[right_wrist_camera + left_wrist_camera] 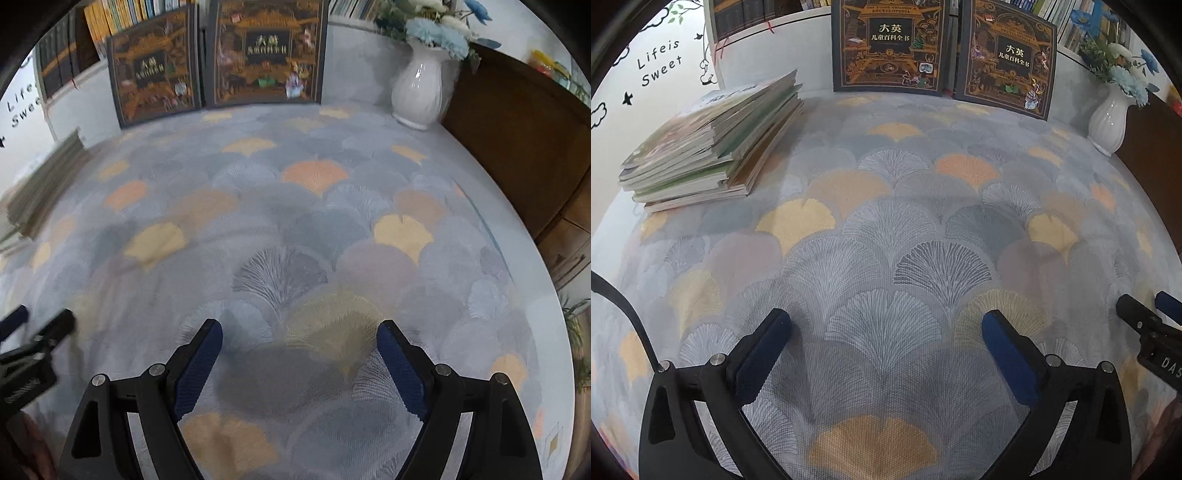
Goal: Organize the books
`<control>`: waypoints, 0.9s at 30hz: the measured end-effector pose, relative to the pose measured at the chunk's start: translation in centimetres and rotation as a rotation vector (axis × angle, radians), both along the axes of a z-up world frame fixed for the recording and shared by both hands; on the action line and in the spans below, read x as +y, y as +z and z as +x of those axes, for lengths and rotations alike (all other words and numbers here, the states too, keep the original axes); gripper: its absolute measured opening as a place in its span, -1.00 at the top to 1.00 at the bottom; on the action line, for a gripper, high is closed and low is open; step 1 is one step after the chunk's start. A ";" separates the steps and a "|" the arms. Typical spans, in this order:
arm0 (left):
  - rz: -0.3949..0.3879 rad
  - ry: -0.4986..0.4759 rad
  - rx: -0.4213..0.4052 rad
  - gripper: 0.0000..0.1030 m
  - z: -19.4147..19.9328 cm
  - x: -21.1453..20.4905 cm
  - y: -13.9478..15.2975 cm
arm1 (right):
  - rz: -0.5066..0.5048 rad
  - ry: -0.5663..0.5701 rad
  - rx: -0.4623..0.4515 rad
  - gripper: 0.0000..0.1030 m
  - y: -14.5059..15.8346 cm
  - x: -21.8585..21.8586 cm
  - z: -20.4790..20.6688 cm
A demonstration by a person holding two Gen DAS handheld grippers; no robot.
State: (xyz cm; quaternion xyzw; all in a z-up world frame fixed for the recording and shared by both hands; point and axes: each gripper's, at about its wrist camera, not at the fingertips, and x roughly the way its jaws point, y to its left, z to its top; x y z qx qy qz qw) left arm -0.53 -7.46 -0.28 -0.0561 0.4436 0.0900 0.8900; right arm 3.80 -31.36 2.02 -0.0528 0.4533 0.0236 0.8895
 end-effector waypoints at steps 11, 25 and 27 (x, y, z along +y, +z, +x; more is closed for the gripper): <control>0.003 -0.005 0.003 -1.00 0.2 0.3 0.0 | 0.013 -0.002 0.015 -1.00 -0.5 -0.3 0.1; -0.002 -0.003 -0.006 -1.00 0.1 0.2 0.0 | 0.033 -0.026 -0.024 -1.00 -0.9 -0.5 -0.7; -0.003 -0.003 -0.007 -1.00 0.1 0.1 0.0 | 0.035 -0.027 -0.025 -1.00 -1.0 -0.5 -0.9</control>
